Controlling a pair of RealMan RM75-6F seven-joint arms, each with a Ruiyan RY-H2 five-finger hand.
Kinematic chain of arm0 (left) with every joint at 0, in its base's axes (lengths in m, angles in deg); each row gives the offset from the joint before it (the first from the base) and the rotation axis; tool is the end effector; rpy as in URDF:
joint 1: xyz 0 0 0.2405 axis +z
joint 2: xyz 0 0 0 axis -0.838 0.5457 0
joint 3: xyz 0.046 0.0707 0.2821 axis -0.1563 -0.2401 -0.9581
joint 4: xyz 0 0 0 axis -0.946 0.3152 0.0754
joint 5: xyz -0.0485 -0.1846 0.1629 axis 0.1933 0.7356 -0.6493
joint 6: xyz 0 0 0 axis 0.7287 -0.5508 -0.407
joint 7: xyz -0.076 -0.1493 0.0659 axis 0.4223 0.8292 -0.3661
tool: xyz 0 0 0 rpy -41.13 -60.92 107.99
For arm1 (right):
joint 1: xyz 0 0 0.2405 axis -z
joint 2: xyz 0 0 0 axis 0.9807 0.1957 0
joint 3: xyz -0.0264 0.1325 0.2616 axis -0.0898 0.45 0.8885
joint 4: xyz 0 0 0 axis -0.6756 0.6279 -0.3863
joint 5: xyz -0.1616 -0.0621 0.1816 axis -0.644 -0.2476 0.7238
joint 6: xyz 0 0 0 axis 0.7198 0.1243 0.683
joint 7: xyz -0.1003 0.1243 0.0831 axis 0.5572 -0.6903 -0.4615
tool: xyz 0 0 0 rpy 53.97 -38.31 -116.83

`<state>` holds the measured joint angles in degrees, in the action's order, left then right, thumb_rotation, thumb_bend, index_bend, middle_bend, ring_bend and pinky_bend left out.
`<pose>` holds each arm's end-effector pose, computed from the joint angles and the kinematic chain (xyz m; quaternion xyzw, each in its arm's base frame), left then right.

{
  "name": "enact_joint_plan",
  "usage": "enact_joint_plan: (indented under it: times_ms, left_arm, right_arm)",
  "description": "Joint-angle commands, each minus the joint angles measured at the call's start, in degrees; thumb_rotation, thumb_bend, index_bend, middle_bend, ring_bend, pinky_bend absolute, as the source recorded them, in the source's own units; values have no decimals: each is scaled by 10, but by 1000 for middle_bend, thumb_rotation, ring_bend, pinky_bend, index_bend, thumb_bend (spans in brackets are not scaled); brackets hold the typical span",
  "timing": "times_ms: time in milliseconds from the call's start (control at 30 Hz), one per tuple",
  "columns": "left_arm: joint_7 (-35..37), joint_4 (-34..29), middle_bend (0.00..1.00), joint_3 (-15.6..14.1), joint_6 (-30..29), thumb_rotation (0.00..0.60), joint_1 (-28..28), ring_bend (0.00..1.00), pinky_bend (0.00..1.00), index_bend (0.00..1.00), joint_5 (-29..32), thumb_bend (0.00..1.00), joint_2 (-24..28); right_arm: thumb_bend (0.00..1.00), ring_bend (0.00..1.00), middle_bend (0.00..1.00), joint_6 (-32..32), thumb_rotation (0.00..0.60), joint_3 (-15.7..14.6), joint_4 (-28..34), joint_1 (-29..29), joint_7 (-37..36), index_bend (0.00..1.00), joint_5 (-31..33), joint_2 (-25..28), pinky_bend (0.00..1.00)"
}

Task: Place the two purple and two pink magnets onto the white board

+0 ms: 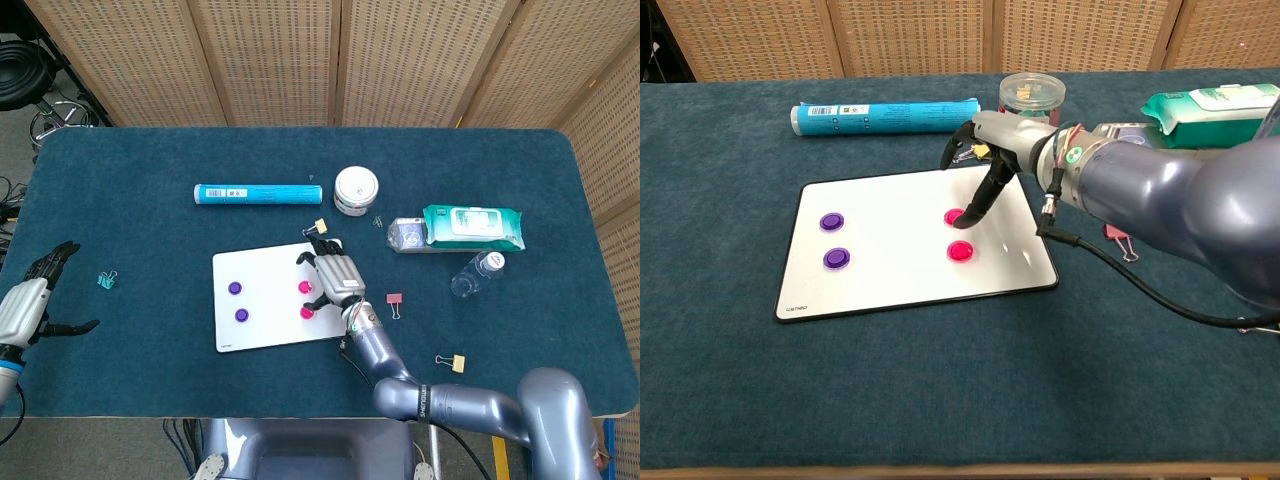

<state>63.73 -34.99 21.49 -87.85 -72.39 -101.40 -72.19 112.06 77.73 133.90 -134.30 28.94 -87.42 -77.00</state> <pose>-0.3370 0.2938 0.1449 -0.5470 -0.5439 -0.4154 0.4822 -0.0490 -0.4301 -0.1462 0.6744 -0.5137 0.3999 0.3484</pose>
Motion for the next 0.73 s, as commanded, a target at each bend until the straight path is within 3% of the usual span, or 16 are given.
enact_joint_plan:
  times_ms: [33,200,400,600,733]
  left_arm:
    - [-2,-1,0,-1,-3,600,1,0,0,0,-2,98,-1]
    - [-11,-5,0,-6,-13,600,6,0,0,0,-13,98,-4]
    - [-32,-6,0,-14,-40,600,18,0,0,0,-27,97,-14]
    - [-66,-2,0,-19,-82,600,38,0,0,0,-32,97,-32]
    - [-82,5,0,-21,-103,600,48,0,0,0,-36,97,-45]
  right_arm:
    - [146,0,0,32,600,-12,56,24,-4,256,-39,40,0]
    - [75,0,0,107,600,-55,128,81,-21,170,-149,107,0]
    - [0,0,0,216,600,-127,141,164,-65,85,-305,181,0]
    - [0,0,0,299,600,-185,140,253,-115,18,-378,256,0]
    - [0,0,0,344,600,-209,124,302,-154,1,-407,283,0]
